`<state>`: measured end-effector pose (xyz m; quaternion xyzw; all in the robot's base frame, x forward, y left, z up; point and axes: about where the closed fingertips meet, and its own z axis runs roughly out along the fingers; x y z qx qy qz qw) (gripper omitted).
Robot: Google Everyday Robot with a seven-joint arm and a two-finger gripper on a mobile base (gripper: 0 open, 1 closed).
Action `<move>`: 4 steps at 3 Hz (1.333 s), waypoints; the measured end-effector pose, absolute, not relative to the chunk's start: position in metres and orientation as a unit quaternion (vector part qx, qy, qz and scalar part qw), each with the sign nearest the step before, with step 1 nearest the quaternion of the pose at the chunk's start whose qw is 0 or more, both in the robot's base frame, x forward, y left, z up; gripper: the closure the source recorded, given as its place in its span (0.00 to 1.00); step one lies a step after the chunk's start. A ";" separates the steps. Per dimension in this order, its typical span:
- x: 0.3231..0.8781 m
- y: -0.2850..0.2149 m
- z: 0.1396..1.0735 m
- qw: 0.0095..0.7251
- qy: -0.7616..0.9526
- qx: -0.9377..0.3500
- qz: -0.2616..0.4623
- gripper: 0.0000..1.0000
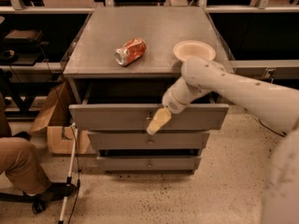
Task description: Open top drawer
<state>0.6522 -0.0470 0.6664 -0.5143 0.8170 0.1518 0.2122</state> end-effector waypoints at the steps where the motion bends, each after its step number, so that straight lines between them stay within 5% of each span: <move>1: 0.640 -0.055 0.662 0.211 0.812 -0.523 0.151 0.00; 2: 0.623 -0.066 0.661 0.214 0.800 -0.540 0.145 0.02; 4: 0.620 -0.069 0.669 0.216 0.797 -0.546 0.140 0.49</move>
Offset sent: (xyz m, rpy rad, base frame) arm -0.0889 -0.0558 -0.0333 -0.0569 -0.0412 0.1566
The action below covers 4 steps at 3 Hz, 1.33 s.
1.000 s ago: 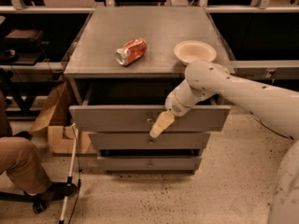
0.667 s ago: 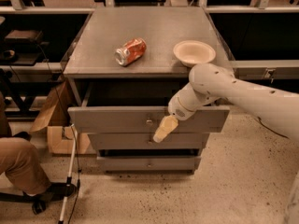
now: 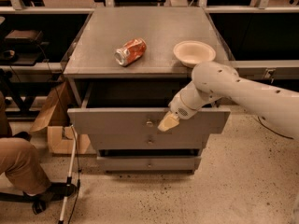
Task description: Open top drawer
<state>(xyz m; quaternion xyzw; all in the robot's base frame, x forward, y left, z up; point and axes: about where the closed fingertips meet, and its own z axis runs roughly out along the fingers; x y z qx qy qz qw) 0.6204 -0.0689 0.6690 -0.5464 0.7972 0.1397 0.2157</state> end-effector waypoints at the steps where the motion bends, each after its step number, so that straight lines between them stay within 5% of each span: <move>1: 0.622 -0.069 0.674 0.216 0.797 -0.546 0.140 0.70; 2: 0.624 -0.069 0.676 0.215 0.797 -0.547 0.140 0.95; 4: 0.597 -0.095 0.673 0.194 0.786 -0.576 0.117 1.00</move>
Offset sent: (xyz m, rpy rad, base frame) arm -0.0730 -0.0639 -0.0100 -0.1614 -0.0087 0.1385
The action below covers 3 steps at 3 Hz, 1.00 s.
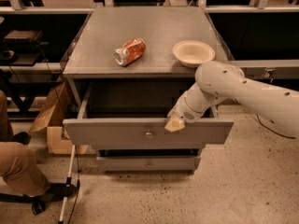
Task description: Open top drawer
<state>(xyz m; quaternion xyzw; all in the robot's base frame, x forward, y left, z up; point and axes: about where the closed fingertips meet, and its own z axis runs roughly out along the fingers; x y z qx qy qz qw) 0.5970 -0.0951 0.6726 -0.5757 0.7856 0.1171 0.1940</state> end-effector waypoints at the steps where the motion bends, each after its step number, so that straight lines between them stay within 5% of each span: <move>1: 0.586 -0.104 0.673 0.185 0.780 -0.588 0.109 1.00; 2: 0.585 -0.104 0.675 0.185 0.780 -0.588 0.109 1.00; 3: 0.580 -0.106 0.674 0.179 0.777 -0.594 0.108 0.81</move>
Offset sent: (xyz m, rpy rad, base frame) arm -0.0923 -0.0720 -0.0216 -0.1619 0.0398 0.1733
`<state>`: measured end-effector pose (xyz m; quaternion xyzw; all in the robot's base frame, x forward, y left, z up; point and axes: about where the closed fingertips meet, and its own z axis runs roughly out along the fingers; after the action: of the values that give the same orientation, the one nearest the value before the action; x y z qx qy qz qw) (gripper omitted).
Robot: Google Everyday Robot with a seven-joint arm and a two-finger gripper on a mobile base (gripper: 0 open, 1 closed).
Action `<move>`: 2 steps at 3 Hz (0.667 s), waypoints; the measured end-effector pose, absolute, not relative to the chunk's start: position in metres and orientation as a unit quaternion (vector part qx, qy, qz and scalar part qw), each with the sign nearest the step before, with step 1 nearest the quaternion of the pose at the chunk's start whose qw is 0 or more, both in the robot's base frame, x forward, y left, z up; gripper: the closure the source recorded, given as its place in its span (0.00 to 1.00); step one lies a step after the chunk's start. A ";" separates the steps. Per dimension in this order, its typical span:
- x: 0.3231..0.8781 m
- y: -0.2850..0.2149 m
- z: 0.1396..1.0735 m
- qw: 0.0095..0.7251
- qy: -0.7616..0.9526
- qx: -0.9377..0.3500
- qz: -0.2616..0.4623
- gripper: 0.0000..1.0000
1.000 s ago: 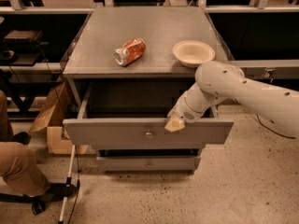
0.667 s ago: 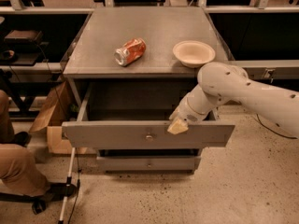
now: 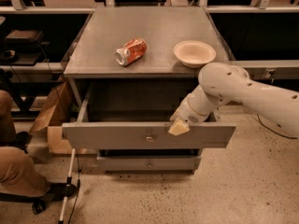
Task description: Open top drawer
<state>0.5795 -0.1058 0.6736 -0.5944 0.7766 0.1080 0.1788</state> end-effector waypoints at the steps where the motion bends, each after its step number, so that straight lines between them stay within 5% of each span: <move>1: 0.579 -0.105 0.675 0.179 0.777 -0.594 0.108 0.58; 2: 0.576 -0.105 0.674 0.174 0.775 -0.598 0.108 0.28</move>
Offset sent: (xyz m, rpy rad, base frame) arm -0.1207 -0.0788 -0.0430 -0.1743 0.1319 0.2342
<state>0.5762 -0.1054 0.6737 -0.5984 0.7746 0.1077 0.1741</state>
